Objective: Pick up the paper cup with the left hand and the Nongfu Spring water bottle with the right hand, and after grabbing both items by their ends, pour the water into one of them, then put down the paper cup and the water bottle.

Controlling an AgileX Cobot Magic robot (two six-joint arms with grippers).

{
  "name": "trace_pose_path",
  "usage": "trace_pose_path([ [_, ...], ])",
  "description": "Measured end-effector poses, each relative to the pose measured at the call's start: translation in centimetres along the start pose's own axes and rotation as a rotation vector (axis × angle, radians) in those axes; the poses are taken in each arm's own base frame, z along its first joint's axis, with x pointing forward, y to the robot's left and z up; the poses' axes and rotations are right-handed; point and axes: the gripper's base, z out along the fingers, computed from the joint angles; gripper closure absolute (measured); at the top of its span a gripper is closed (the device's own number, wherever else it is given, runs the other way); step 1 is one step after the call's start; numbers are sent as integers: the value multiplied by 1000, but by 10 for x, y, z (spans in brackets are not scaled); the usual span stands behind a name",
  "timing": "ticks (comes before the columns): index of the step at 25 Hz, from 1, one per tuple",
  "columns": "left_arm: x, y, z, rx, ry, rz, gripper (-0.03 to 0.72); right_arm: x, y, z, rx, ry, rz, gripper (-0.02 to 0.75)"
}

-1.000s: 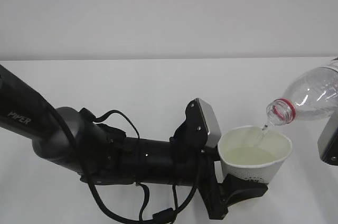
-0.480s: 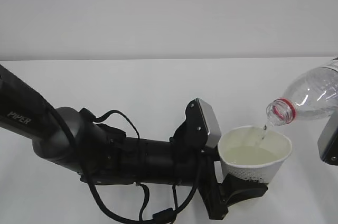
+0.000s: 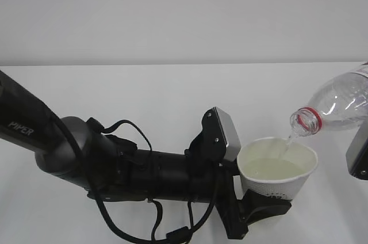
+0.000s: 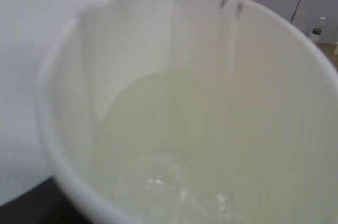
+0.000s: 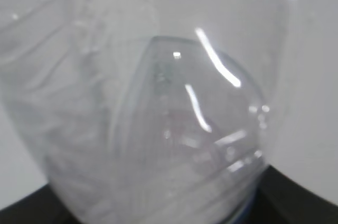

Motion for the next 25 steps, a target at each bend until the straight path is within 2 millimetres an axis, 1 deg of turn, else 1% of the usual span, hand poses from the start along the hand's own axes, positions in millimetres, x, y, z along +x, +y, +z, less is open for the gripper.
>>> trace_pose_path([
  [4, 0, 0, 0, 0, 0, 0, 159, 0, 0, 0, 0, 0, 3, 297],
  [9, -1, 0, 0, 3, -6, 0, 159, 0, 0, 0, 1, 0, 52, 297],
  [13, -3, -2, 0, 17, -37, 0, 159, 0, 0, 0, 2, 0, 118, 297],
  [18, -3, -2, 0, 17, -36, 0, 159, 0, 0, 0, 2, 0, 214, 297],
  [25, -3, -1, 0, 14, -37, -3, 159, 0, 0, 0, 3, 3, 306, 297],
])
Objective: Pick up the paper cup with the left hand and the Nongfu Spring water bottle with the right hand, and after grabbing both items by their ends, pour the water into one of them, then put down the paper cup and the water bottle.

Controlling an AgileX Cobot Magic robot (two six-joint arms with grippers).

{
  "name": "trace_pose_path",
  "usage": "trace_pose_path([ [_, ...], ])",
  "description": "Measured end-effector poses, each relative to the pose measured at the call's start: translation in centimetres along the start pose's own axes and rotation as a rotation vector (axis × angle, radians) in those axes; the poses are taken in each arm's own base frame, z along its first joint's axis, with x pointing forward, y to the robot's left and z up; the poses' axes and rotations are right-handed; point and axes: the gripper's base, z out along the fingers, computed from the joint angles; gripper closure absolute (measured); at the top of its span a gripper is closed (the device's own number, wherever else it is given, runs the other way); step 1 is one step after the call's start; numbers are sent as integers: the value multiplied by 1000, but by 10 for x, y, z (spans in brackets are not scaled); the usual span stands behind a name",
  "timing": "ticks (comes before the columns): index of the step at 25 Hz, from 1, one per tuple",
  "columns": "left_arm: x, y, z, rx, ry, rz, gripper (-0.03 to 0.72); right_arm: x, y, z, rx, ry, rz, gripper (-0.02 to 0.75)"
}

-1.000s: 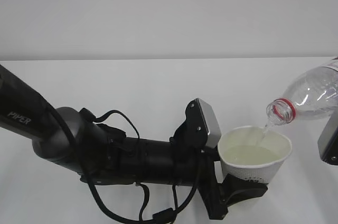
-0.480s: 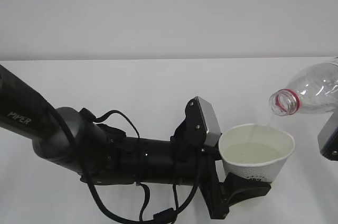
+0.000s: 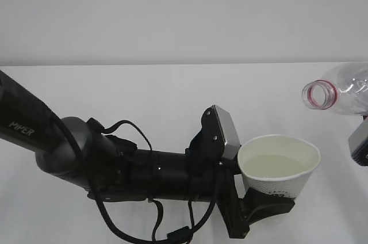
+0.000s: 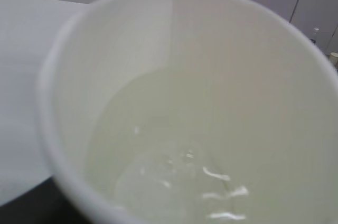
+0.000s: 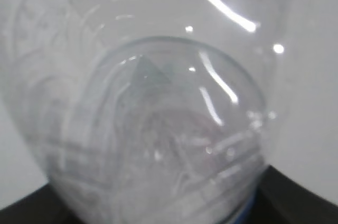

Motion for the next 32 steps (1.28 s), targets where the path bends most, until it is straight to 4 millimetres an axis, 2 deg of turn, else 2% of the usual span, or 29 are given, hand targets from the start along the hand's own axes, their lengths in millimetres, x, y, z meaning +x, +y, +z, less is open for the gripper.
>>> trace_pose_path([
  [15, -1, 3, 0, -35, -17, -24, 159, 0, 0, 0, 1, 2, 340, 297],
  [21, -2, 3, 0, -37, -18, -26, 159, 0, 0, 0, -2, -3, 551, 297],
  [32, -2, 4, 0, -46, -22, -32, 159, 0, 0, 0, -2, -2, 734, 297],
])
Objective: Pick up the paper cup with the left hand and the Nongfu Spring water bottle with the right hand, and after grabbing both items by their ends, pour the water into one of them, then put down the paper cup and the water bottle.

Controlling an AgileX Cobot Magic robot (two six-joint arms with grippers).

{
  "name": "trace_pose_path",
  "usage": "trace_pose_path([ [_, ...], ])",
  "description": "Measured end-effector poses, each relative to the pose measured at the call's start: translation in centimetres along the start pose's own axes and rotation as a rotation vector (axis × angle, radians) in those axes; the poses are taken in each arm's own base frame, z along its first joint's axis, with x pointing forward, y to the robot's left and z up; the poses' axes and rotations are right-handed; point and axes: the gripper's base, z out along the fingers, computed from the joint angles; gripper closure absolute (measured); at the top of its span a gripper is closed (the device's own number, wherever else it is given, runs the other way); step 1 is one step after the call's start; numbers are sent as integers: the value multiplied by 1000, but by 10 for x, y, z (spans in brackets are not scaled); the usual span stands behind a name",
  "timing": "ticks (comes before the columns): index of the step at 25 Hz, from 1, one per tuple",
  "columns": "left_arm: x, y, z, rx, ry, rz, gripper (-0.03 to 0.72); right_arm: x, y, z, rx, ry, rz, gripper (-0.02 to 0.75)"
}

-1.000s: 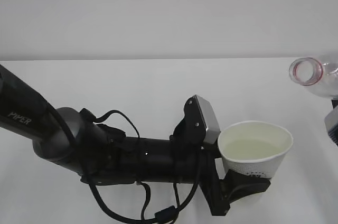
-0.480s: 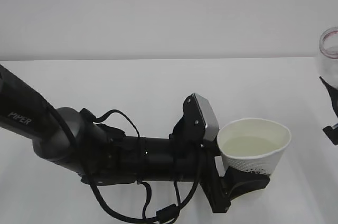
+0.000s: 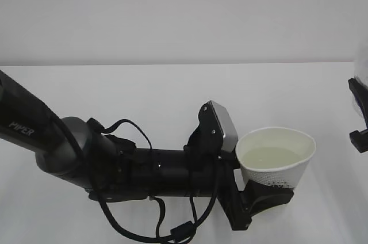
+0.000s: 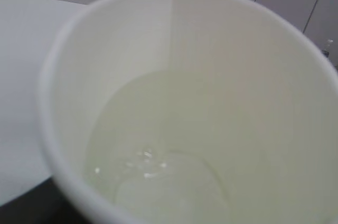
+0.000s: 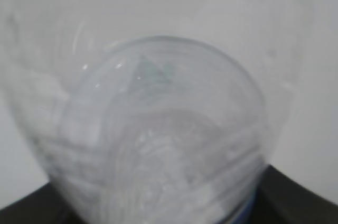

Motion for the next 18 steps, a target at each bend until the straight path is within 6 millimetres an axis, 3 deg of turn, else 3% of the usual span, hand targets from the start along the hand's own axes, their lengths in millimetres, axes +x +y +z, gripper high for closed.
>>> trace_pose_path([
  [18, -1, 2, 0, -19, -9, -13, 159, 0, 0, 0, 6, 1, 545, 297],
])
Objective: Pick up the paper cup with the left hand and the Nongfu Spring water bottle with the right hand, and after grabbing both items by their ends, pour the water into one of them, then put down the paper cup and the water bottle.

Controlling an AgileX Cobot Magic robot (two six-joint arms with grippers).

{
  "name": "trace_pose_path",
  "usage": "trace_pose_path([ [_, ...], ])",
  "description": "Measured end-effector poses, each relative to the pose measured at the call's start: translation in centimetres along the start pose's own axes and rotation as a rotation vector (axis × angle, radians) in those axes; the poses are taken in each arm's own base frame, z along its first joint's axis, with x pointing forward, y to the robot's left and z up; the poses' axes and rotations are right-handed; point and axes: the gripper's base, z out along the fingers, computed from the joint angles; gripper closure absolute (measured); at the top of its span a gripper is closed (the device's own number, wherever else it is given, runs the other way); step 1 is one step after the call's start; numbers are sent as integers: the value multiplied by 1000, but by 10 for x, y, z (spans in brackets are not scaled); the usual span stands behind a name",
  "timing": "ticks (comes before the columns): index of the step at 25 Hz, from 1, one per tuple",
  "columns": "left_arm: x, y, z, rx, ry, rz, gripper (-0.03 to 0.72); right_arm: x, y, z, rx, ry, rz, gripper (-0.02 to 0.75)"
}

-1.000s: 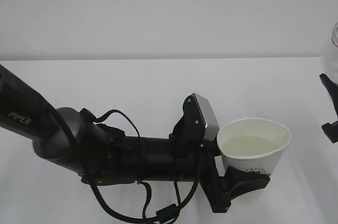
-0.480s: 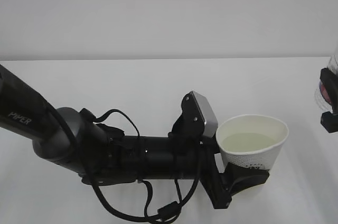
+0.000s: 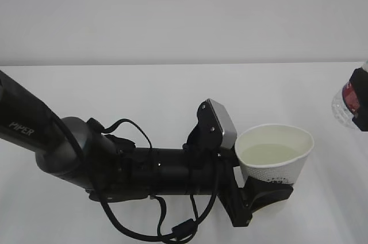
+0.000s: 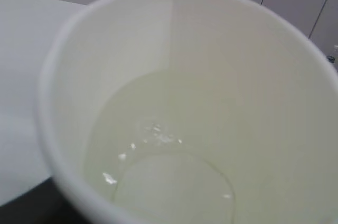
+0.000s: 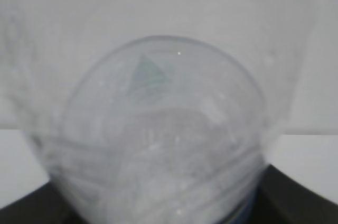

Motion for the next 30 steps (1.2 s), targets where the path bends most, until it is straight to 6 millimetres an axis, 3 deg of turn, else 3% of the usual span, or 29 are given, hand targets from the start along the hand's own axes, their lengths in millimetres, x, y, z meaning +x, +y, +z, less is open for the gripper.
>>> trace_pose_path([
  [4, 0, 0, 0, -1, -1, -1, 159, 4, 0, 1, 1, 21, 11, 298],
  [14, -1, 0, 0, 1, -10, -2, 159, 49, -1, 12, 8, 234, 9, 298],
  [21, -3, 3, 0, -29, -28, -23, 159, 64, -1, 16, 10, 300, 8, 298],
  [30, -4, 5, 0, -57, -42, -42, 159, 70, -1, 47, 10, 289, 9, 298],
])
